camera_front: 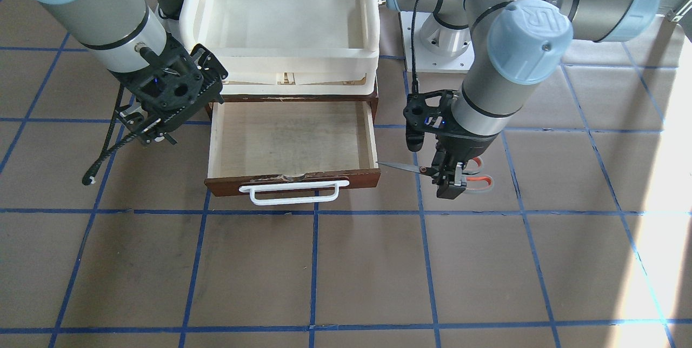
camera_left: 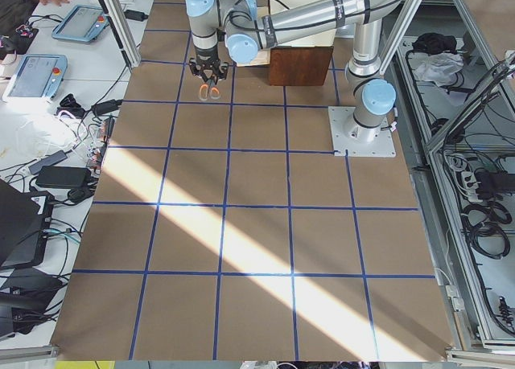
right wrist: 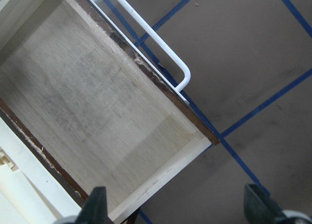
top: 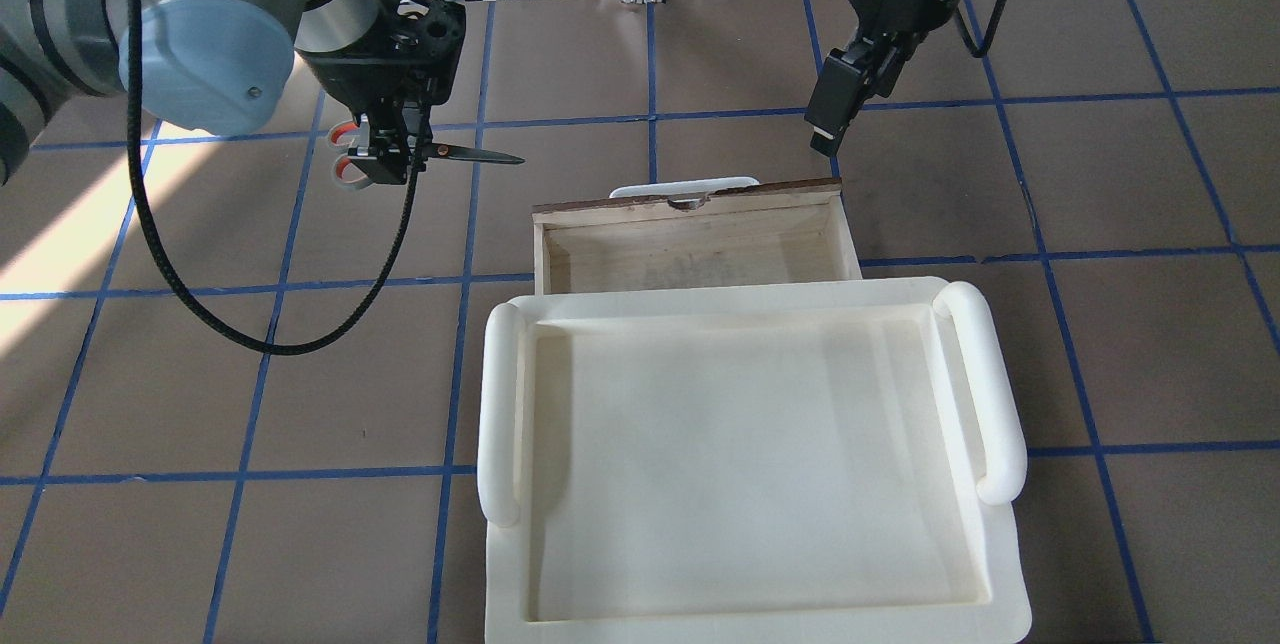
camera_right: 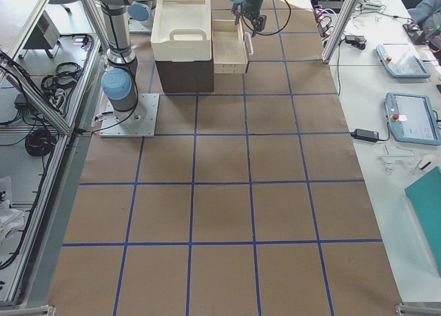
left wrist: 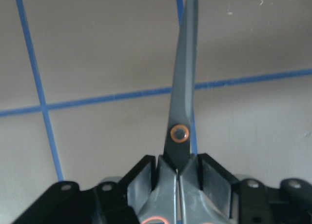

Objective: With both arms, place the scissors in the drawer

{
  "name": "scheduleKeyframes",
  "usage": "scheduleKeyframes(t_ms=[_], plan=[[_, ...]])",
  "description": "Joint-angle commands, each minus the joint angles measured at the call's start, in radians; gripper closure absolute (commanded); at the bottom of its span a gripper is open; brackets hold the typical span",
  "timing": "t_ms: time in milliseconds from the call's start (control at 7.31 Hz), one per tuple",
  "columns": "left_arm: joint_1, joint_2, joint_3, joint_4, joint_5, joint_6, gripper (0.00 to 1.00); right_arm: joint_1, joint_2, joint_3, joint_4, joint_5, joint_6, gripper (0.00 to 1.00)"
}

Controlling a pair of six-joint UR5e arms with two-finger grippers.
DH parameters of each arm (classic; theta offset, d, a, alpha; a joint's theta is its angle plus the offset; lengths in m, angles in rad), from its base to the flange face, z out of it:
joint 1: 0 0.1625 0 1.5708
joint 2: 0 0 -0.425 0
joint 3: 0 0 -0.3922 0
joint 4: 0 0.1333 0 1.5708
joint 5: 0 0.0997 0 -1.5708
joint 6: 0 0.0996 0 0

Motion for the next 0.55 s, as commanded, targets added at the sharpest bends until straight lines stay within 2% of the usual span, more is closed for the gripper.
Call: scheduleKeyframes(t_ms=[0,137,274,410], plan=[[-0.163,0.005,0.000,-0.009,0.000,-0.192,1.00,-0.065,-0.090,0.029,0.028,-0.009,0.221,0.00],[-0.209,-0.001,-0.012,-0.007,-0.003,-0.251,1.00,-0.063,-0.095,0.029,0.026,-0.132,0.383,0.00],[-0.252,-0.013,-0.015,-0.007,-0.026,-0.326,1.00,-0.063,-0.096,0.029,0.035,-0.164,0.521,0.00],[-0.294,-0.025,-0.018,-0.007,-0.031,-0.378,1.00,-0.063,-0.100,0.032,0.031,-0.154,0.615,0.00]])
